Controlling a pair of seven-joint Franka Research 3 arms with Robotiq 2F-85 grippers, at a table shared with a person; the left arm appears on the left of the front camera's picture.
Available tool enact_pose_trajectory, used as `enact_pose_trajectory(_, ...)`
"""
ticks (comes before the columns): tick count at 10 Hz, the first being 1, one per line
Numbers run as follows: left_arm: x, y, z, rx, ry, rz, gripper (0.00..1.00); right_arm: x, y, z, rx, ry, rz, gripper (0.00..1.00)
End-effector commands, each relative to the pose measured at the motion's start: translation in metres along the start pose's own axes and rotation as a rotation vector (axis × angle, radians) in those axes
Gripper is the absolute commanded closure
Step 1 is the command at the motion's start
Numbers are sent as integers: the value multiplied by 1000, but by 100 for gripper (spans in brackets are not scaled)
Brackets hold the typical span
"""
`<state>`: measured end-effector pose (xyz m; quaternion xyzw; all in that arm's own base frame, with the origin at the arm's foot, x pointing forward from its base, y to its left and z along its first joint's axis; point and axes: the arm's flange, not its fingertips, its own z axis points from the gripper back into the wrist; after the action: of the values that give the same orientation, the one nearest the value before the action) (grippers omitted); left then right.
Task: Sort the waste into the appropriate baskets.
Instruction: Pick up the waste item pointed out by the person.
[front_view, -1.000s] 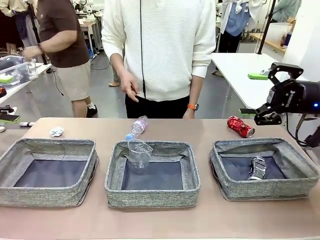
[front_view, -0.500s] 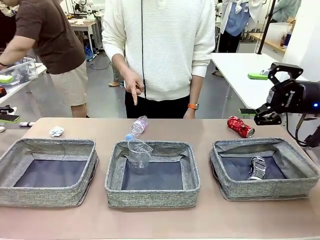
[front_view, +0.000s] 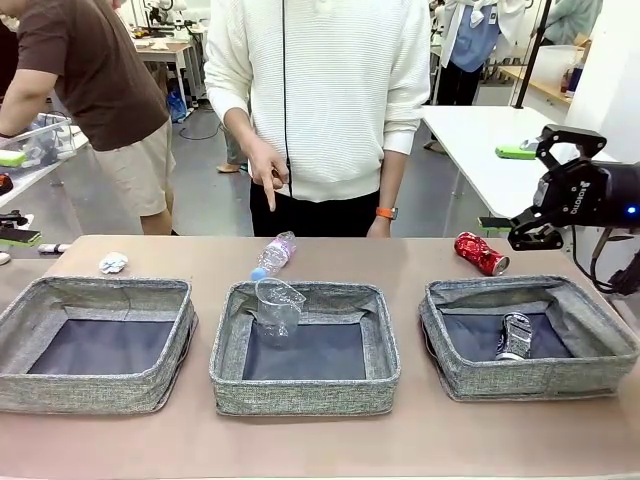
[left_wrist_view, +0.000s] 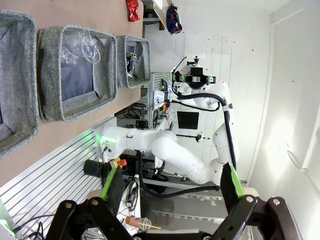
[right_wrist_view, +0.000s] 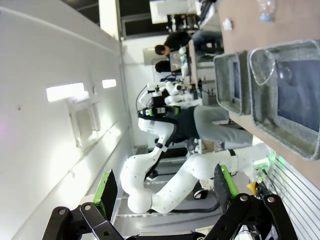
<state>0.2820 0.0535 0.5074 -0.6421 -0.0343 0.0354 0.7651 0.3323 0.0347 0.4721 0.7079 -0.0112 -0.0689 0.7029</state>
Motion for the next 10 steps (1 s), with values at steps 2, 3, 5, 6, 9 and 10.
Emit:
enact_pose_trajectory(2, 26, -28, -49, 378, -77, -133, 0, 0, -1, -1, 17, 4, 18, 0)
enact_pose_trajectory(3, 44, -41, -95, 622, -172, -280, 0, 0, -1, -1, 17, 4, 18, 0)
enact_pose_trajectory(5, 69, -43, -163, 892, -249, -469, 0, 0, -1, -1, 17, 4, 18, 0)
enact_pose_trajectory(6, 81, -38, -197, 982, -299, -562, 0, 0, -1, -1, 17, 4, 18, 0)
enact_pose_trajectory(9, 91, -22, -269, 862, -187, -615, 0, 0, -1, -1, 17, 4, 18, 0)
enact_pose_trajectory(10, 64, -42, -248, 914, -214, -690, 0, 0, -1, -1, 17, 4, 18, 0)
